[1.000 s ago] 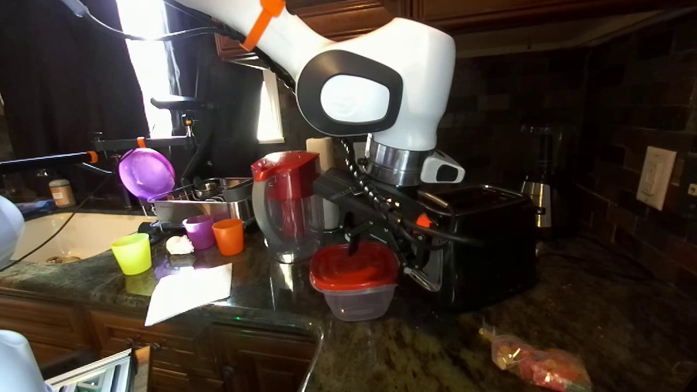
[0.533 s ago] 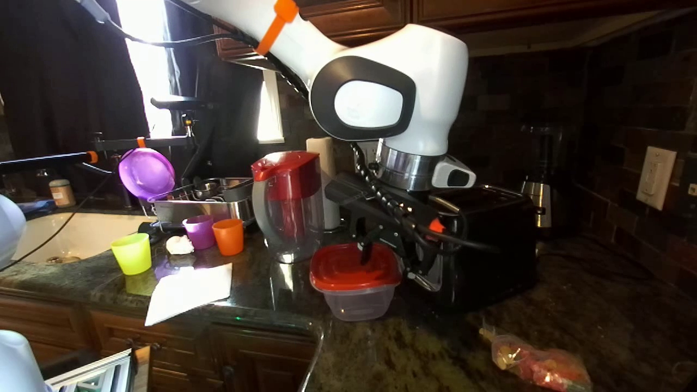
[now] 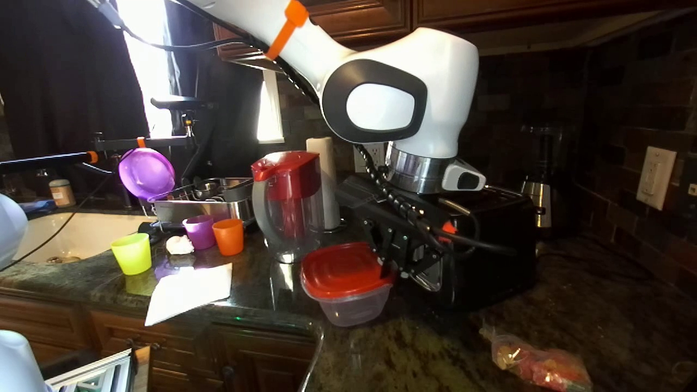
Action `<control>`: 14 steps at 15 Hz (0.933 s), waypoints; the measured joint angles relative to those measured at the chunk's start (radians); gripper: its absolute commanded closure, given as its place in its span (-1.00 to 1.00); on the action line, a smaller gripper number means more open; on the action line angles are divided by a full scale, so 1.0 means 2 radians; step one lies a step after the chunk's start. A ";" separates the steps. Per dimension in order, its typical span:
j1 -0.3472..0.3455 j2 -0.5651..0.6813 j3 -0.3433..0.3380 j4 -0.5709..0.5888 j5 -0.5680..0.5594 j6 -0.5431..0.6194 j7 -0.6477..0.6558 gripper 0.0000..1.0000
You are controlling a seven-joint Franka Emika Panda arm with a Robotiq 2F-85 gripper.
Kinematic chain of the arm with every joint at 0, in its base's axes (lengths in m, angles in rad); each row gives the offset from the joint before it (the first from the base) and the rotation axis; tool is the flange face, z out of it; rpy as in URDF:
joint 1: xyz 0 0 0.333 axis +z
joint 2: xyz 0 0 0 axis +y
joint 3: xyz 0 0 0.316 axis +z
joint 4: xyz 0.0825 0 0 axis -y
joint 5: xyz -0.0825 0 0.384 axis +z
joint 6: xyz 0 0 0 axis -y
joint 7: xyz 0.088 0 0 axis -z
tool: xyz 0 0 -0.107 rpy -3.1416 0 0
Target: Open the lunchbox, place the clear packet inside, then close the lunchbox
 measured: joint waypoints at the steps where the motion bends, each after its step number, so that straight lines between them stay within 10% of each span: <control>1: -0.001 0.001 0.001 0.002 -0.002 0.000 0.000 0.89; 14: -0.015 0.000 0.004 0.018 0.022 -0.056 -0.035 0.89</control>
